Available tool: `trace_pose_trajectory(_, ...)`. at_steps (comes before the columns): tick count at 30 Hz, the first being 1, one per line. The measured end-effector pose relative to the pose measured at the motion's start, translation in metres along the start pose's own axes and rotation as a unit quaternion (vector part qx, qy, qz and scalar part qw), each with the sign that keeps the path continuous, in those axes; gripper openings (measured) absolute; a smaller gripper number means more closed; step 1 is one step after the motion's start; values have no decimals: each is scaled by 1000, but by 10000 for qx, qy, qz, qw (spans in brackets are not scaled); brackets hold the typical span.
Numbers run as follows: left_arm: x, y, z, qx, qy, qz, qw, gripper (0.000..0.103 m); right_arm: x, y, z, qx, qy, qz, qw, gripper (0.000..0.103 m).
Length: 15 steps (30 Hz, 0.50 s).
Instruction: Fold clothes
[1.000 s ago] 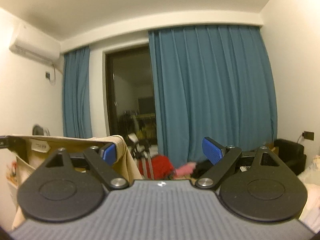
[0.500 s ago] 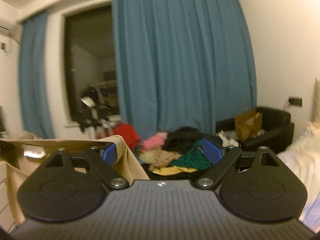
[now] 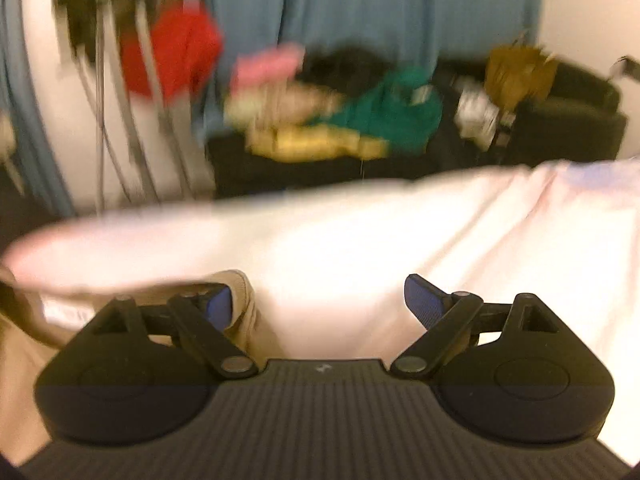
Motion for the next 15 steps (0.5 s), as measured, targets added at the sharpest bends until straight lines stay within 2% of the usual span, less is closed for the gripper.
trace_pose_trajectory(3,10,-19,-16,68,-790,624,9949,86,4,-17,10,-267,570,513,9967,88)
trace_pose_trajectory(4,9,-18,-19,68,-995,691,9926,89,2,-19,13,-351,758,620,9946,88)
trace_pose_trajectory(6,2,-14,-15,-57,-1096,746,9912,95,-9,-14,15,-487,902,771,9917,88)
trace_pose_trajectory(7,-3,-11,-12,-25,-985,741,9924,97,-16,-8,13,-566,774,784,9923,88)
trace_pose_trajectory(8,-10,-6,-9,203,-786,682,9944,98,-22,1,11,-702,542,707,9936,89)
trace_pose_trajectory(10,-18,15,-5,886,-365,466,9943,102,-32,24,5,-1021,-47,436,9938,89)
trace_pose_trajectory(13,-23,49,5,939,122,-186,9953,102,-40,59,-6,-1114,-866,94,9899,89)
trace_pose_trajectory(15,-17,79,9,980,335,-511,9933,102,-36,89,-7,-983,-888,-198,9910,89)
Point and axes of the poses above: each gripper's, at about its wrist camera, not at the fingertips, and y roughly against the way its jaws point, z to its left, x to its underside, the point moved 4 cm from there along -y, roughly the way its jaws point, and after that the axes turned 12 degrees about -z, right-handed, at the moved point
